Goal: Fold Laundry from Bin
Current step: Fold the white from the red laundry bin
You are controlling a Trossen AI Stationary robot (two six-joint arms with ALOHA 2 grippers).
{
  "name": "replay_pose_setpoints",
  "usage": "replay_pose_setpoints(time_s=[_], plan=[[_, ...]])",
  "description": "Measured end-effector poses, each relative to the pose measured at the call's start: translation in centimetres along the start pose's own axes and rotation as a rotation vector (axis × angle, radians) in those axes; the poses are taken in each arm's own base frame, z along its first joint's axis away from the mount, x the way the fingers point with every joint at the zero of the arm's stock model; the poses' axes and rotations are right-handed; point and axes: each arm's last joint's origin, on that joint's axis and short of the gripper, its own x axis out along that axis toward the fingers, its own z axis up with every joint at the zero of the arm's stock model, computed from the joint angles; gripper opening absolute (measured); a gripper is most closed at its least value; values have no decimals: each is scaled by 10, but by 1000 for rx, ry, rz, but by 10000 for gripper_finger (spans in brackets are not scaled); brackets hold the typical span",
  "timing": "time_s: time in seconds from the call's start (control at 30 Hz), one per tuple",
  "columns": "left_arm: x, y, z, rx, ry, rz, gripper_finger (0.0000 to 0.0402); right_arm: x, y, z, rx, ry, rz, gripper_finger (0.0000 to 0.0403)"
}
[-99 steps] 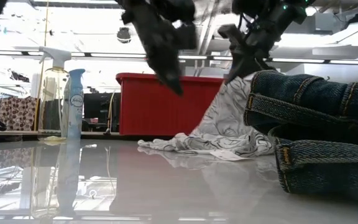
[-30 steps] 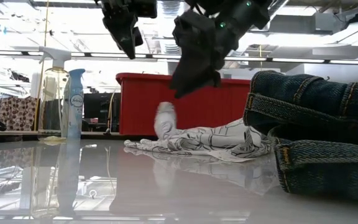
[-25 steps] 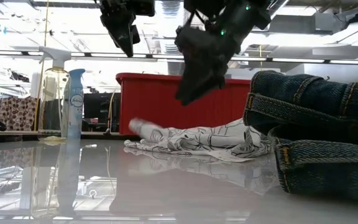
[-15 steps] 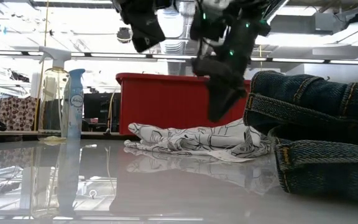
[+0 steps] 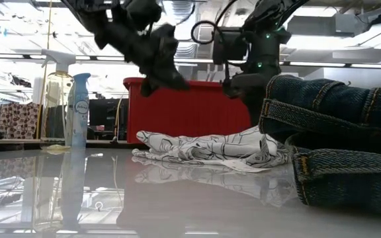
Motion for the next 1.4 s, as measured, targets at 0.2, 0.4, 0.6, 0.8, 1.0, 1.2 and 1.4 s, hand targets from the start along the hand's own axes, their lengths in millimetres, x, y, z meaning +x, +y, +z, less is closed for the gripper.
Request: replay_pose_setpoints(time_s=[0.2, 0.4, 0.6, 0.8, 1.0, 1.2, 1.4], plan=[[0, 2, 1, 6, -1, -121, 15, -13, 31, -20, -47, -73, -62, 186], [12, -7, 0, 74, -43, -172, 2, -37, 55, -39, -86, -218, -77, 155], [39, -3, -20, 82, 41, -167, 0, -17, 69, -45, -65, -230, -48, 52], [59, 5, -33, 54, 81, -185, 0, 6, 81, -60, -31, -199, -37, 24], [77, 14, -51, 27, 161, -180, 0, 7, 92, -75, -22, -182, -31, 32], [90, 24, -67, -24, 219, -123, 0, 7, 94, -77, -18, -182, -29, 15], [93, 35, -73, -122, 246, -17, 0, 14, 77, -62, -3, -178, -61, 29]])
